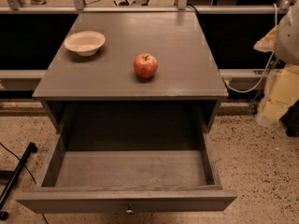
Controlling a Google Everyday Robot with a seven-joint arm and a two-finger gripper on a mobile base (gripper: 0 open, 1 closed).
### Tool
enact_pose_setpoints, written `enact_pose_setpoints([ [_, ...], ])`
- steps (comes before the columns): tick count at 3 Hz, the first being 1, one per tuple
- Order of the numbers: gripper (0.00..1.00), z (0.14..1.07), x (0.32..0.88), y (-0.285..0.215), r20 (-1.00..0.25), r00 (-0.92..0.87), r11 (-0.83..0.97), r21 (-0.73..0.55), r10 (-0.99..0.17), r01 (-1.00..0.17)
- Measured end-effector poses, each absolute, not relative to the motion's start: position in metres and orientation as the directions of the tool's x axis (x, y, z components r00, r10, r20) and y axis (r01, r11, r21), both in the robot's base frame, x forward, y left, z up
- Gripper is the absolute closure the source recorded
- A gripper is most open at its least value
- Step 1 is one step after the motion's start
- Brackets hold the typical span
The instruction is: Place apple into top drawer
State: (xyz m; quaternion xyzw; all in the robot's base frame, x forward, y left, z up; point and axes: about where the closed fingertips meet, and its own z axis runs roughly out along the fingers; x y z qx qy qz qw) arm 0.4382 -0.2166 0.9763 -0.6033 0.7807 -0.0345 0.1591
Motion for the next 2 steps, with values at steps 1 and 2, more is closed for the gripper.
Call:
enact_pose_setpoints([
  [1, 0.00, 0.976, 0.440, -0.215, -0.214, -0.217, 0.268, -0.245, -0.952, -0.932],
  [2, 0.00, 0.969, 0.464, -0.196, -0.305, -0.163, 0.239, -0.233, -0.938, -0.943],
])
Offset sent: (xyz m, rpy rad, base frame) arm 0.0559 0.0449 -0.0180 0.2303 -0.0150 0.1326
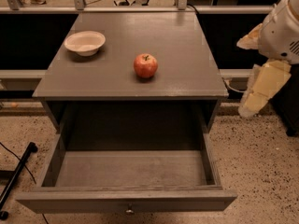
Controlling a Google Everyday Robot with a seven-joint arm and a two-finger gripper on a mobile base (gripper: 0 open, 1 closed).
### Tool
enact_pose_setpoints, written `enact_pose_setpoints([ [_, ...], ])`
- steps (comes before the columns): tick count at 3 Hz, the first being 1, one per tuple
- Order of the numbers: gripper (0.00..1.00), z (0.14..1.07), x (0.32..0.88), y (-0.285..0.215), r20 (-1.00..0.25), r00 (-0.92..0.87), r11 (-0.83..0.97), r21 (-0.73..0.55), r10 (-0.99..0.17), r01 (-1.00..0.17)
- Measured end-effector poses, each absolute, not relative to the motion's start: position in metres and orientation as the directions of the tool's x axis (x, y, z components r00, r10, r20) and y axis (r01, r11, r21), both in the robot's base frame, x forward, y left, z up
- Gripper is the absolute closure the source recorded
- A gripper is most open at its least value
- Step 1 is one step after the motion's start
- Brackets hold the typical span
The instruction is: Place apple into top drawer
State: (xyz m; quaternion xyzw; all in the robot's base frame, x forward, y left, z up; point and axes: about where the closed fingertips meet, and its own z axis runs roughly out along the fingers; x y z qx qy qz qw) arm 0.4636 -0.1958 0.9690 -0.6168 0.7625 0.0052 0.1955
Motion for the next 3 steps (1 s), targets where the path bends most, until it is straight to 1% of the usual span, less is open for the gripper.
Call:
enact_pose_setpoints([
  [1, 0.00, 0.965, 0.520, -0.141, -0.477, -0.091, 0.225, -0.231, -0.874, -0.946],
  [2, 0.00, 0.956, 0.571, -0.091, -0.605, -0.057, 0.246, -0.235, -0.794, -0.940],
  [3, 0.00, 0.940, 0.643, -0.044, -0.713, -0.080, 0.355, -0.246, -0.697, -0.902],
])
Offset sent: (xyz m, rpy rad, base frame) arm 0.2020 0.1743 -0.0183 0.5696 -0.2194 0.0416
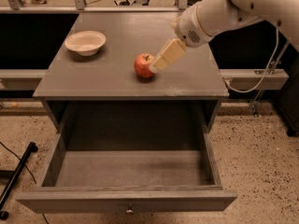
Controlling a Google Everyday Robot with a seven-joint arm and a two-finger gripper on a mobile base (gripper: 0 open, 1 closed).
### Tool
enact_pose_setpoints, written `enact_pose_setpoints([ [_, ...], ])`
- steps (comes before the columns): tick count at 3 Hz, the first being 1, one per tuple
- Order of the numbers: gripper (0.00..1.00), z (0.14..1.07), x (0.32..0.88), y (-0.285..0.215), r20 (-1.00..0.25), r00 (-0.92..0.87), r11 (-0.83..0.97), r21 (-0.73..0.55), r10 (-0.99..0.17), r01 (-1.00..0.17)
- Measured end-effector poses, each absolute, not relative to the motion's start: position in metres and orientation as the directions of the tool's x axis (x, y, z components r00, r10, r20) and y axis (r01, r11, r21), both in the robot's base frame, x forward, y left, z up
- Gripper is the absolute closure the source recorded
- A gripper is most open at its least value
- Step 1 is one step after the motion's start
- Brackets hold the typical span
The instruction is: Place apple into top drawer
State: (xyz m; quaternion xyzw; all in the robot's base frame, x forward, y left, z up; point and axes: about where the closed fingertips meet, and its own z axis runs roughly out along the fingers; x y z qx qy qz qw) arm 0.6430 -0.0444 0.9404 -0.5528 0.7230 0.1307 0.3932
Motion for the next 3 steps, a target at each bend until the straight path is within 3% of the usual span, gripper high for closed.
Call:
enact_pose_setpoints([
  [1, 0.00, 0.918, 0.679, -0.023, -0.772, -0.144, 0.454, -0.202, -0.619, -0.868],
  [3, 0.00, 0.867, 0.688, -0.004, -0.832, -0.249, 0.494, -0.034, -0.496, -0.869],
])
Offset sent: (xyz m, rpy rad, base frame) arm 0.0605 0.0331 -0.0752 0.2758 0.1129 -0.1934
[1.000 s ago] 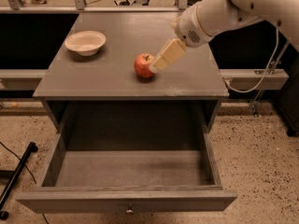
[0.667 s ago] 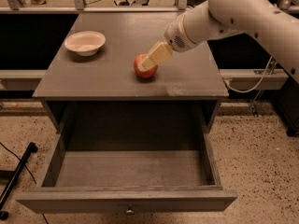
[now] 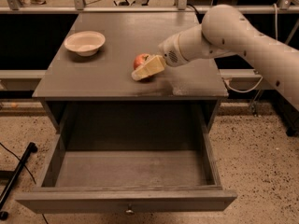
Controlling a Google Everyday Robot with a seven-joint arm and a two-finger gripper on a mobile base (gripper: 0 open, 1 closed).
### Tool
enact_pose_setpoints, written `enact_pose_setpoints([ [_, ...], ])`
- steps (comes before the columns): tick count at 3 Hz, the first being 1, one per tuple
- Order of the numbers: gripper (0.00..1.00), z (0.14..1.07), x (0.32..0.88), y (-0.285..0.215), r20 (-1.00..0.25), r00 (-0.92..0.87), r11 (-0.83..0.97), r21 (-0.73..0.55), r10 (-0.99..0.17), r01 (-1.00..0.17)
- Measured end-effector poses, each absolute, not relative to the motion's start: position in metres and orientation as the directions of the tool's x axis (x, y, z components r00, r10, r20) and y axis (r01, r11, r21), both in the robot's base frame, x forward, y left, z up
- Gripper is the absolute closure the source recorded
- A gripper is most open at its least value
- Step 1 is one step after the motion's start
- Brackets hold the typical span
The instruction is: Place apple into top drawer
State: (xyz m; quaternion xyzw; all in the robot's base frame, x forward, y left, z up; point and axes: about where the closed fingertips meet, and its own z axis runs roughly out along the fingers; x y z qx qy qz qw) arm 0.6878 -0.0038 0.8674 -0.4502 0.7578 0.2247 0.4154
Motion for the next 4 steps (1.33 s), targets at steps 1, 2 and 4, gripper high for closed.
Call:
enact_pose_setpoints([
  [1, 0.11, 0.8670, 0.6878, -0.0019, -0.831, -0.249, 0.492, -0.034, -0.497, -0.870],
  [2, 0.25, 0.8659, 0.6876, 0.0003, -0.831, -0.248, 0.489, -0.032, -0.498, -0.872],
  [4, 0.71, 0.8635, 0.6870, 0.0047, -0.830, -0.248, 0.482, -0.029, -0.500, -0.875],
])
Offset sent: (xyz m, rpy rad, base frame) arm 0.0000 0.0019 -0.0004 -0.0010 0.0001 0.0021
